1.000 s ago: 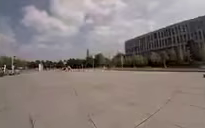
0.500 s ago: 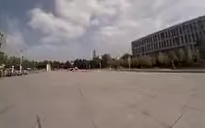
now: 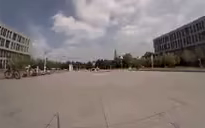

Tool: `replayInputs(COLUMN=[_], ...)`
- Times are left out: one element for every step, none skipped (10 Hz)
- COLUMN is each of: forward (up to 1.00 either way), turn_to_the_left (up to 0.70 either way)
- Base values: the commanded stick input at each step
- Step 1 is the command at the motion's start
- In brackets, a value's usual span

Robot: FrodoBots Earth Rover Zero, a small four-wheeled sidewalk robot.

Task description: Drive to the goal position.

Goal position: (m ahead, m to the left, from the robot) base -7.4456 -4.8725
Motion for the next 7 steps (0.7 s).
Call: replayInputs(forward=[0.53,0.63,0.70,0.70,0.70,0.70,0.70], turn_to_the_left=[0.48,0.00,0.00,0.00,0.00,0.00,0.00])
